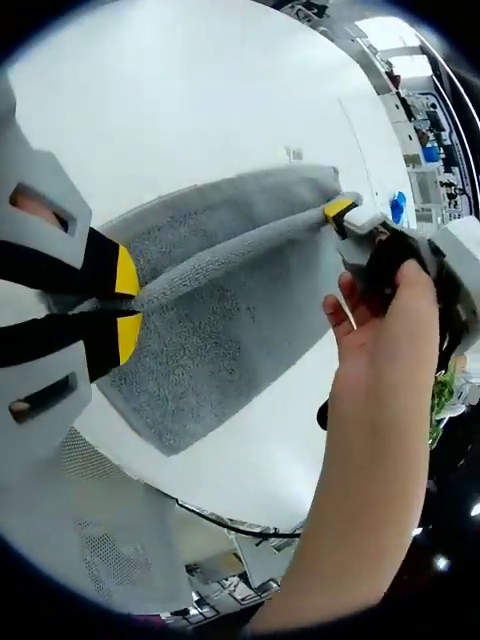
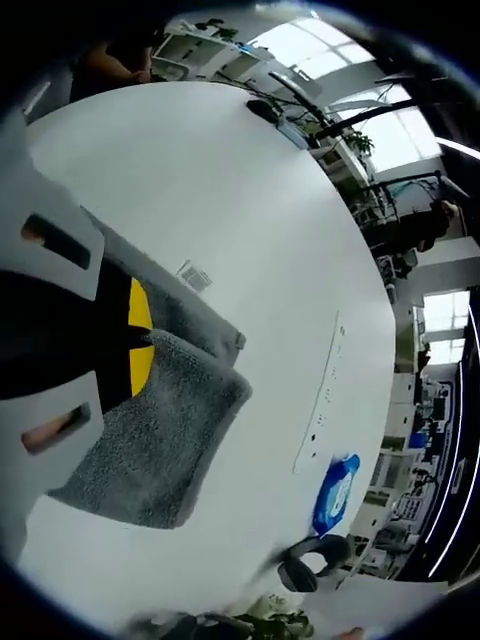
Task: Fold the towel on the table until its edges align and the towel forms a compact rectangular stack.
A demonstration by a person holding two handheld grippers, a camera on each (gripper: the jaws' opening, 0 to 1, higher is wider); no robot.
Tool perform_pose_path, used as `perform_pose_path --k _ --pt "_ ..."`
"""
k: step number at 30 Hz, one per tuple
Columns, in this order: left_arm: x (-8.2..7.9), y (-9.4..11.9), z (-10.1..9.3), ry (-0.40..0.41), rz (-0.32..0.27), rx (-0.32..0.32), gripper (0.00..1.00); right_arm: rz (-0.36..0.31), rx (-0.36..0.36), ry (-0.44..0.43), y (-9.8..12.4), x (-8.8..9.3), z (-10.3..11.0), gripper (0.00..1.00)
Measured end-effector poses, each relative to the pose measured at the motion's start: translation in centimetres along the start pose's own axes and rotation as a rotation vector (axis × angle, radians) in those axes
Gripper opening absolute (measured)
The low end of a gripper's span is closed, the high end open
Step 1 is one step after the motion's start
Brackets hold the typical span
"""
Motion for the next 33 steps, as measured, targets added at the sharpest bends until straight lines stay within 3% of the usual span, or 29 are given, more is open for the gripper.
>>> perform_pose_path --k 3,12,14,19,27,30,33 --pt "-0.8 1.7 -1.0 -0.001 -0.058 0.036 0.04 -0.033 0.018 0.002 1.1 -0.3 -0.1 0.00" --pt "-1.1 4.7 -1.6 -0.025 -0.102 0.033 0.04 -0.123 0.019 0.035 3.2 -1.6 1.7 0.00" --pt "-1.0 5.0 -1.3 -0.020 -0.103 0.028 0.04 -0.130 -0.007 0.031 3.0 -1.8 2.2 0.00" --pt "0.6 4.6 0.8 -0.034 -0.062 -0.059 0.04 -0.113 -0.051 0.008 1.4 -1.9 3.3 0.00" --pt "2.3 3.1 3.2 0.077 0.014 -0.047 0.06 -0.049 -0.072 0.032 -2.7 -0.2 4.2 0.02" --pt "2.1 3.5 3.4 0.087 0.001 -0.042 0.10 -0.063 -0.077 0.043 -2.4 -0.3 4.1 0.07" --pt "1.5 4.4 4.3 0.098 -0.041 -0.063 0.14 -0.141 -0.077 0.074 -0.4 -1.4 3.8 0.13"
Point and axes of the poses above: the point that each gripper's makers call its tool centre point, and the gripper's own axes: y roughly backward along the fingers, z roughly to its left, x roughly out of its underside, the point moved 2 cm from there along y, roughly backward along the fingers, and after that the axes turned 15 degrees about z, right-handed, at the moved point
